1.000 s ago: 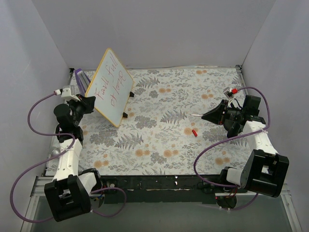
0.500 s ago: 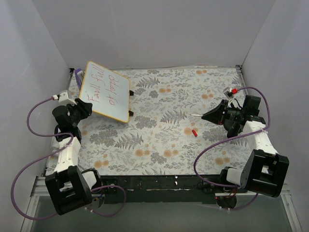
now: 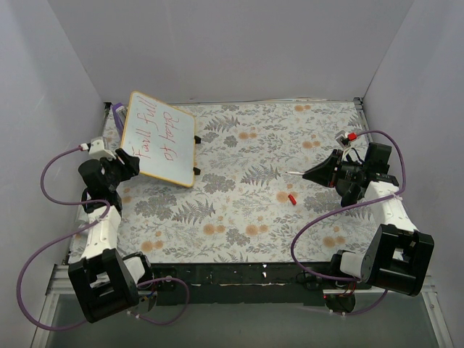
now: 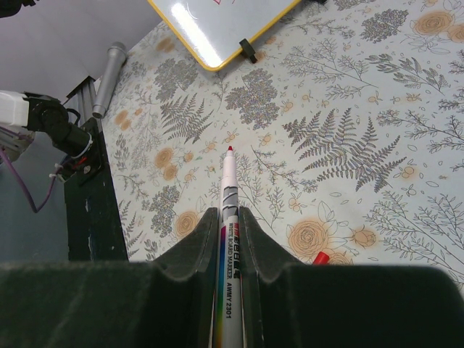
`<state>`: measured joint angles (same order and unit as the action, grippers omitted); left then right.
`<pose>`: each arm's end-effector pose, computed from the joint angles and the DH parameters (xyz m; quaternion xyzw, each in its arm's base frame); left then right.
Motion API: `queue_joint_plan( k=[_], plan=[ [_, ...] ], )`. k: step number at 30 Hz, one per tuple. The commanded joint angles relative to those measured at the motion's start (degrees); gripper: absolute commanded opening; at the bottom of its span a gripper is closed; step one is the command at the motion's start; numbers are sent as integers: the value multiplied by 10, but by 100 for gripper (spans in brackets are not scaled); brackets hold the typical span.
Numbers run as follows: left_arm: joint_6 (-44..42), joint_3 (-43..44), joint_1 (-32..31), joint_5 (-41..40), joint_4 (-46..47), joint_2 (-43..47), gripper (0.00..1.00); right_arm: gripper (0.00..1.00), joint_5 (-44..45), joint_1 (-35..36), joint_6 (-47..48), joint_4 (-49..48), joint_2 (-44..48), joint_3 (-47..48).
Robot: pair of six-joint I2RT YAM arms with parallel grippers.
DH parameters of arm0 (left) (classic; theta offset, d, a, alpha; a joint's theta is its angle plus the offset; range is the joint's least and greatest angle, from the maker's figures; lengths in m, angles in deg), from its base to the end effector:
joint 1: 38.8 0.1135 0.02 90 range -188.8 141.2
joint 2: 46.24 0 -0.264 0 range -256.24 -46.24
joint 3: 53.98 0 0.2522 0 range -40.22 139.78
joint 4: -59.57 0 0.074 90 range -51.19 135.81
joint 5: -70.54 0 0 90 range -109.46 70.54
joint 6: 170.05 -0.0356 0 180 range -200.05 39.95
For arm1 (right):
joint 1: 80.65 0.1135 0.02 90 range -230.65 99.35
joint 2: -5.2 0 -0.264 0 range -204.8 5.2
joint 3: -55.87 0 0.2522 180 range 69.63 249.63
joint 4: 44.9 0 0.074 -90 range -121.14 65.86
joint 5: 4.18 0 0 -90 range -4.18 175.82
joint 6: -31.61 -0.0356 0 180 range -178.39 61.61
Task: Write a sentence on the whiteboard
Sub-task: Put down the whiteboard on the whiteboard stand.
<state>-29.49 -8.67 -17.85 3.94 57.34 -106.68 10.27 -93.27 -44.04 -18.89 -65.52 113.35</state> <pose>0.2245 0.0708 0.2455 -0.3635 0.7105 -0.3062 0.5190 0.2442 -0.0193 0.2525 -0.2733 0.7101 0.4592 0.4585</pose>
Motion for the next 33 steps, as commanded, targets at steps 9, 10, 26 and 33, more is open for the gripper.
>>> queue_joint_plan(
  k=[9,10,26,33],
  plan=[
    [-10,9,2,8,-12,44,78,1,-10,2,8,-2,6,8],
    [-8,11,1,-4,-19,46,83,1,-10,2,8,-2,5,8],
    [160,98,1,-205,-179,134,98,1,-3,3,19,7,7,10],
    [246,155,-15,-3,-249,153,98,1,23,7,44,29,7,16]
  ],
)
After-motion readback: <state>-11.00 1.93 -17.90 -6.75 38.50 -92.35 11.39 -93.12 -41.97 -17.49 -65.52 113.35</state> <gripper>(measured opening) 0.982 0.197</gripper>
